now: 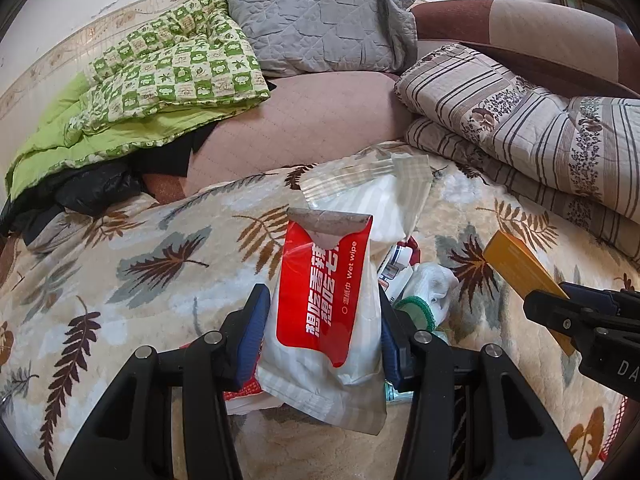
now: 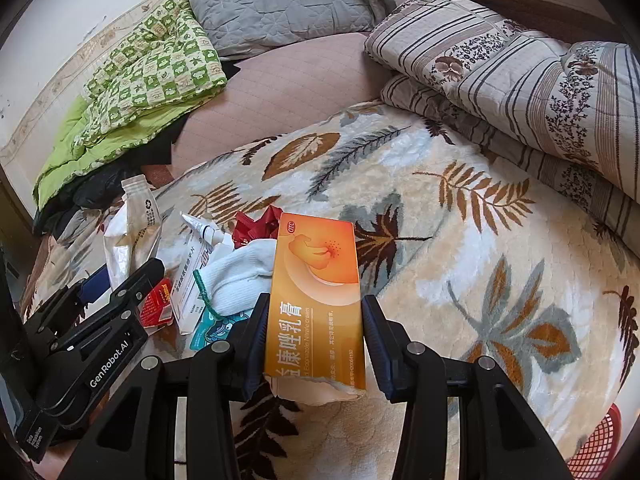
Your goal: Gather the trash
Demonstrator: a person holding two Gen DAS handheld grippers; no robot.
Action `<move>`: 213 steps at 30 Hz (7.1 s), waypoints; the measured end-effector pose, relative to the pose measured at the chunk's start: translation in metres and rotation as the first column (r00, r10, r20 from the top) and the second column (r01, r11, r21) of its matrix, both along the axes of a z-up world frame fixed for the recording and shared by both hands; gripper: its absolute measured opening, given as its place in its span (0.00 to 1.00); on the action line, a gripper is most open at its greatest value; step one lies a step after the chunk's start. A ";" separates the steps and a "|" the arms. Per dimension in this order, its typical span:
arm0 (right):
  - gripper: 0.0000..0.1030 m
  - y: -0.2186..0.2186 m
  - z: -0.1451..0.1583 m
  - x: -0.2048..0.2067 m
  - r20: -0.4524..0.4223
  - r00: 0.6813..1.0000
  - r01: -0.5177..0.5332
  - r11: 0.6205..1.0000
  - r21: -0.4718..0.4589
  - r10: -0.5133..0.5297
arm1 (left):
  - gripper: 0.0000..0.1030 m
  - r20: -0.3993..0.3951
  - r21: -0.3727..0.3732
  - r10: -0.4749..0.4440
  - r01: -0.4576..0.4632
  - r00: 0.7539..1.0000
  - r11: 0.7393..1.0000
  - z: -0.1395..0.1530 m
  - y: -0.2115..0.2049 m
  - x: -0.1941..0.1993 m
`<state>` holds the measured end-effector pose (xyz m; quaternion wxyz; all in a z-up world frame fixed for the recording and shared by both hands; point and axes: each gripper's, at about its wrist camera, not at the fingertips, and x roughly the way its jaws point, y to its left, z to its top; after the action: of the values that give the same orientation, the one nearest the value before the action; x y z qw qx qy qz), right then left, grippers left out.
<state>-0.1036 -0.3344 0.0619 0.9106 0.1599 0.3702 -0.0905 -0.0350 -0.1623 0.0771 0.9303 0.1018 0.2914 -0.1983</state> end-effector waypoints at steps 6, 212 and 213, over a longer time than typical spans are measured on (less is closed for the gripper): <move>0.47 -0.003 0.000 0.000 0.000 1.000 0.002 1.000 0.001 -0.002 | 0.47 0.004 0.002 -0.001 0.001 1.000 1.000 0.000 -0.001 -0.001; 0.17 0.048 0.002 -0.002 0.037 0.992 -0.121 0.992 -0.031 0.122 | 0.13 0.013 0.033 0.011 -0.011 1.000 0.999 -0.009 0.049 -0.032; 0.17 0.048 0.002 -0.003 0.039 0.992 -0.123 0.992 -0.030 0.124 | 0.13 0.017 0.036 0.010 -0.010 1.000 0.999 -0.008 0.048 -0.032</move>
<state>-0.1065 -0.2861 0.0640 0.9239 0.1257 0.3596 -0.0359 -0.0673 -0.1142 0.0687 0.9317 0.1189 0.2875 -0.1876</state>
